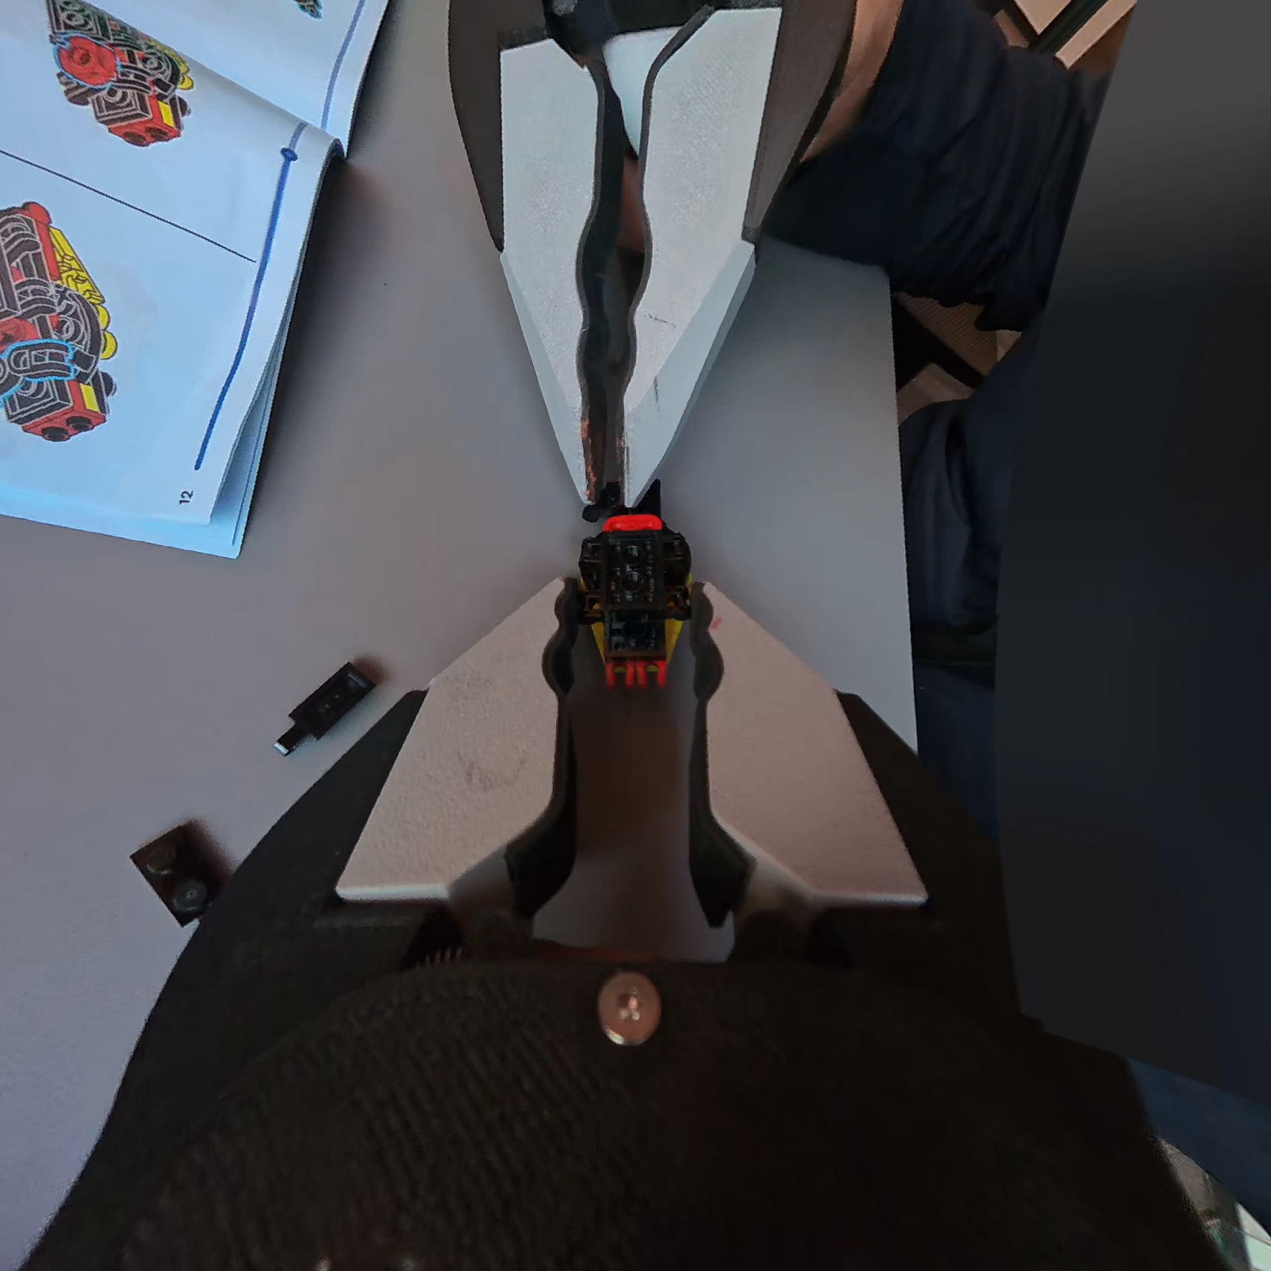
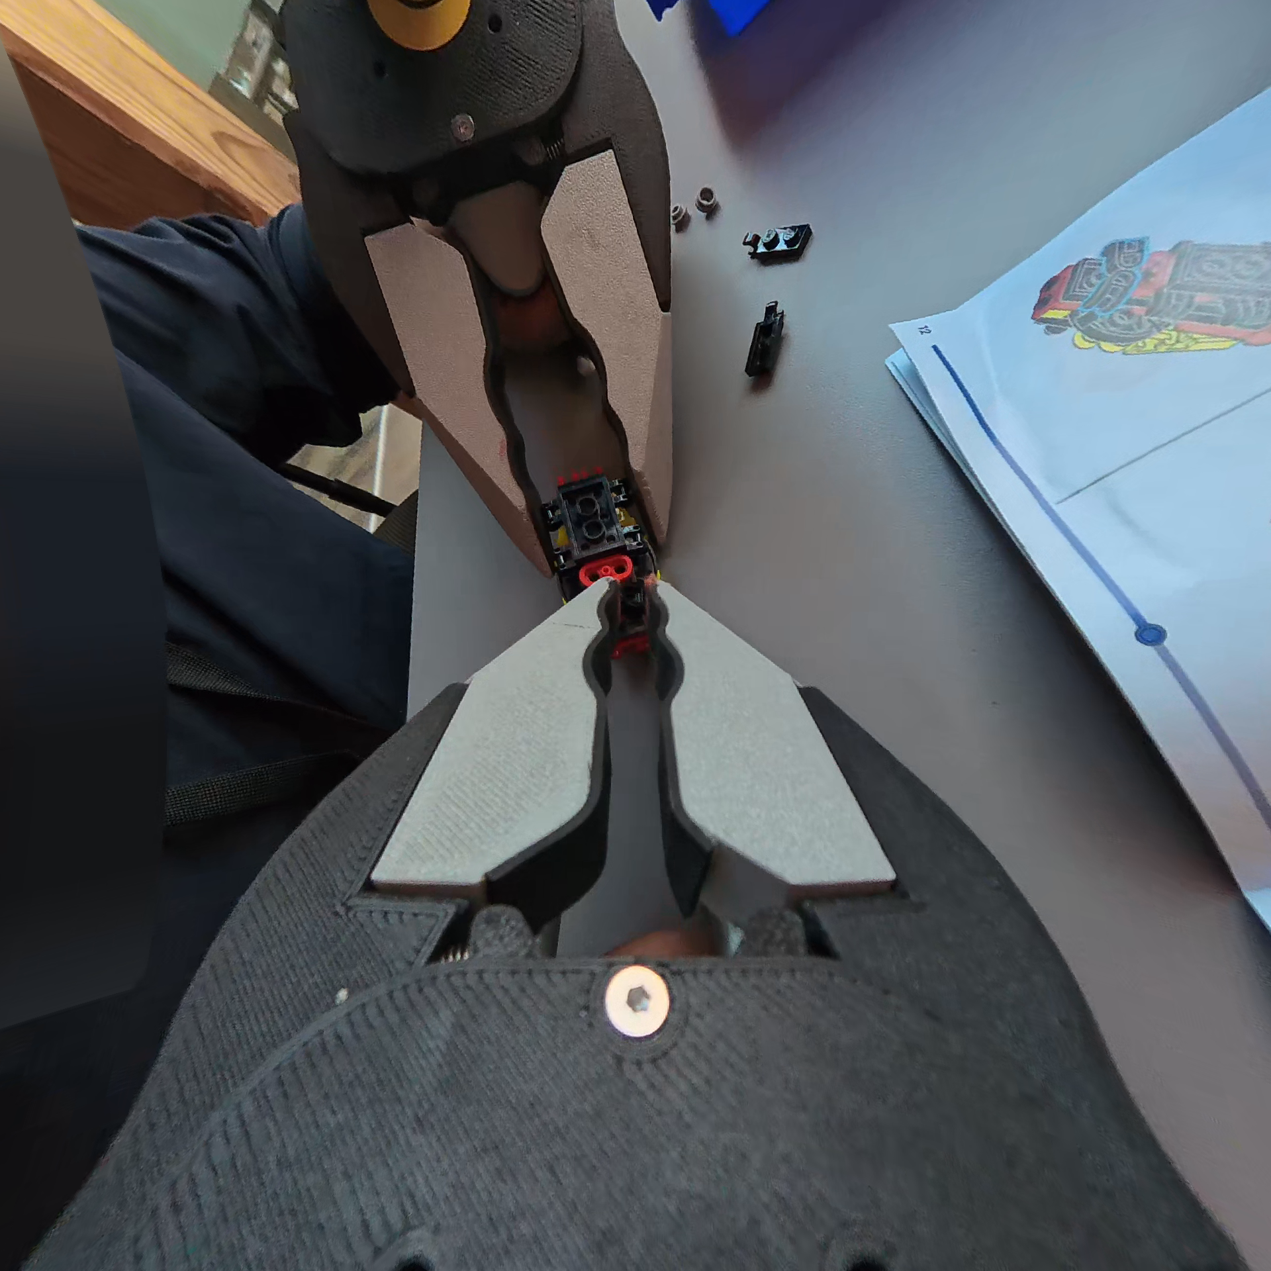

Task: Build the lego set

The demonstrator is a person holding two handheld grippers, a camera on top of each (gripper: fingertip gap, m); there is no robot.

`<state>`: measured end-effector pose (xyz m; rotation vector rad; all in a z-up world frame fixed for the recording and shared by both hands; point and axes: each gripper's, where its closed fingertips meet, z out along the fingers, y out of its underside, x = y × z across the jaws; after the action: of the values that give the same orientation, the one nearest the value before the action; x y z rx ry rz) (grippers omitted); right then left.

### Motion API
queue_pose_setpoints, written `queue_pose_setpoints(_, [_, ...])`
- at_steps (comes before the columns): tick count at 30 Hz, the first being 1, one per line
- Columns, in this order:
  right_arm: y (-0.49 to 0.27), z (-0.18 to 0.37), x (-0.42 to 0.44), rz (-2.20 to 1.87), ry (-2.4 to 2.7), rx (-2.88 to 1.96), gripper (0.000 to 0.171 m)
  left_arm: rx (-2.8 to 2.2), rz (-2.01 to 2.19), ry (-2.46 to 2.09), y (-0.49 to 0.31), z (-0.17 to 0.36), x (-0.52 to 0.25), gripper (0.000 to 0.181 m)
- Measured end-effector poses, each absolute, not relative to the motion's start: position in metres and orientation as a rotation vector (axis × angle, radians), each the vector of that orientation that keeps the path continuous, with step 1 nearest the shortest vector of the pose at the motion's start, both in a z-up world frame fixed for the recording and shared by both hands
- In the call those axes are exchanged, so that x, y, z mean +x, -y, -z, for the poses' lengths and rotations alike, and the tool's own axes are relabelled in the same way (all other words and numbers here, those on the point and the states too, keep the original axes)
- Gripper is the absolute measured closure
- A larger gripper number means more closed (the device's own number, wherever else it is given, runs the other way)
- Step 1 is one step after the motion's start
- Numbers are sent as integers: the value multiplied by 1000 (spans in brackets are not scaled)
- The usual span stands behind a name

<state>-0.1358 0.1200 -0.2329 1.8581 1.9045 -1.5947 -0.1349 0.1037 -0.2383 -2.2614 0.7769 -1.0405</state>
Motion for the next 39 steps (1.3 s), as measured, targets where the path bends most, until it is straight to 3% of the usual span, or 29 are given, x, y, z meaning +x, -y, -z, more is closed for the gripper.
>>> queue_pose_setpoints(21, [-120, 233, -139, 1616, -1831, 1881, 168, -2271, 1102, -726, -105, 237, -137, 151])
queue_pose_setpoints(39, [-112, 232, -132, 1584, -2276, 1843, 166, -2249, 1016, -831, -99, 239, -134, 151])
